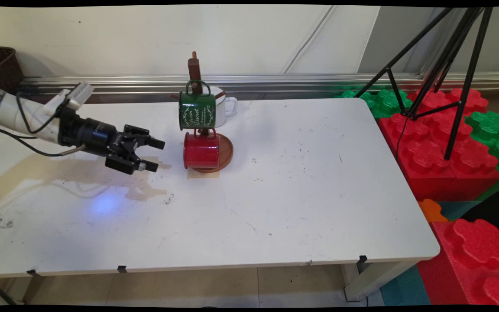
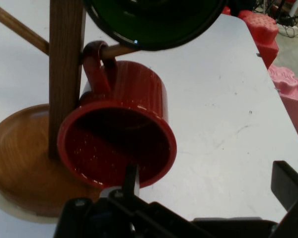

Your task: Pick up the red mug from the rack

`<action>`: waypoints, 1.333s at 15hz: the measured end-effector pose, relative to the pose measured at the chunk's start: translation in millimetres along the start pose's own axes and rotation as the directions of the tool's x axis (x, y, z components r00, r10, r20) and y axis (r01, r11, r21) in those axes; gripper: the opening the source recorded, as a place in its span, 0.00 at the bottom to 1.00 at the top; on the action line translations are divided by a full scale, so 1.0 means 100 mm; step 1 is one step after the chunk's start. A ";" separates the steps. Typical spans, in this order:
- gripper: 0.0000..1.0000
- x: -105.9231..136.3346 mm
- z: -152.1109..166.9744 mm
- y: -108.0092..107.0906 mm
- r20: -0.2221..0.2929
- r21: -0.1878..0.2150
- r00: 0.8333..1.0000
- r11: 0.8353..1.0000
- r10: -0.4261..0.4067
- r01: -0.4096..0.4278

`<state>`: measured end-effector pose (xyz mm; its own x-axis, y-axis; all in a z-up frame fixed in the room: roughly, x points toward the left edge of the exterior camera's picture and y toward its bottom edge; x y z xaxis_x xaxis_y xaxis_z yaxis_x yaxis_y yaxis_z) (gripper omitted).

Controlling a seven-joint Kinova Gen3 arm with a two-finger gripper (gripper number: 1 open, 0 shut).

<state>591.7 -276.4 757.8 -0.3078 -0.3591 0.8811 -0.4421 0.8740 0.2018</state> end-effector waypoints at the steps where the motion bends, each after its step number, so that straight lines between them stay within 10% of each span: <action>1: 1.00 -0.03 0.04 -0.02 0.001 -0.001 1.000 1.000 -0.001 0.001; 20: 1.00 -0.17 0.54 -0.14 -0.072 -0.023 0.993 0.995 0.095 -0.097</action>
<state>558.0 -300.3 717.1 -0.2865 -0.2498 0.9250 -0.3907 0.9119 0.1253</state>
